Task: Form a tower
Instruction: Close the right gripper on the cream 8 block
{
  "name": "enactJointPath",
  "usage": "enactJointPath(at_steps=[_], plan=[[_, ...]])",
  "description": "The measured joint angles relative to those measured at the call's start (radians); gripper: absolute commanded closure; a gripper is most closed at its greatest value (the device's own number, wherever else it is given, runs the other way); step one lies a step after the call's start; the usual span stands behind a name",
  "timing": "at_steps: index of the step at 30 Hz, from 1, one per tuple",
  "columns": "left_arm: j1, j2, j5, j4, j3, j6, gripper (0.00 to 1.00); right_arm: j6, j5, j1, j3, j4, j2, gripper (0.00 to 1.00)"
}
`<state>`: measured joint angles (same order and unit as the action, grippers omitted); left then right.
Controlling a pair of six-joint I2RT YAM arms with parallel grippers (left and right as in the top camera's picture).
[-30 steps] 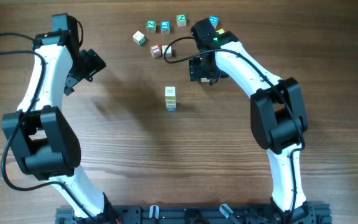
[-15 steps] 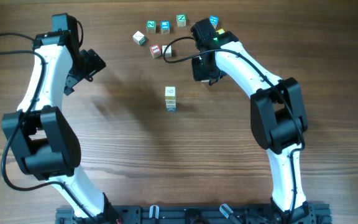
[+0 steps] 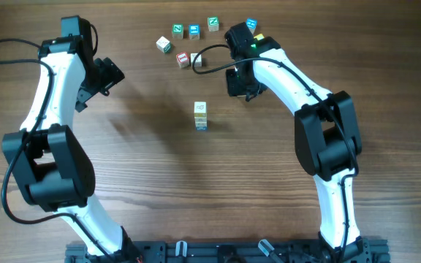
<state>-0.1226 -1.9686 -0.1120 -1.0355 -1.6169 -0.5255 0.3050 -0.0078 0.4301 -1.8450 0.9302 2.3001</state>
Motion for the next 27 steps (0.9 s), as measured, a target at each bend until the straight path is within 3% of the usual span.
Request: enactJointPath(at_steps=[6, 9, 20, 27], plan=[[0.0, 0.0, 0.0, 0.0, 0.0, 0.0, 0.0, 0.006, -0.081, 0.0, 0.0, 0.0, 0.0, 0.56], [0.0, 0.0, 0.0, 0.0, 0.0, 0.0, 0.0, 0.012, -0.089, 0.0, 0.0, 0.0, 0.0, 0.5], [0.0, 0.0, 0.0, 0.0, 0.0, 0.0, 0.0, 0.077, -0.068, 0.0, 0.055, -0.061, 0.0, 0.54], [0.0, 0.0, 0.0, 0.0, 0.0, 0.0, 0.0, 0.084, -0.067, 0.0, 0.054, -0.062, 0.0, 0.48]])
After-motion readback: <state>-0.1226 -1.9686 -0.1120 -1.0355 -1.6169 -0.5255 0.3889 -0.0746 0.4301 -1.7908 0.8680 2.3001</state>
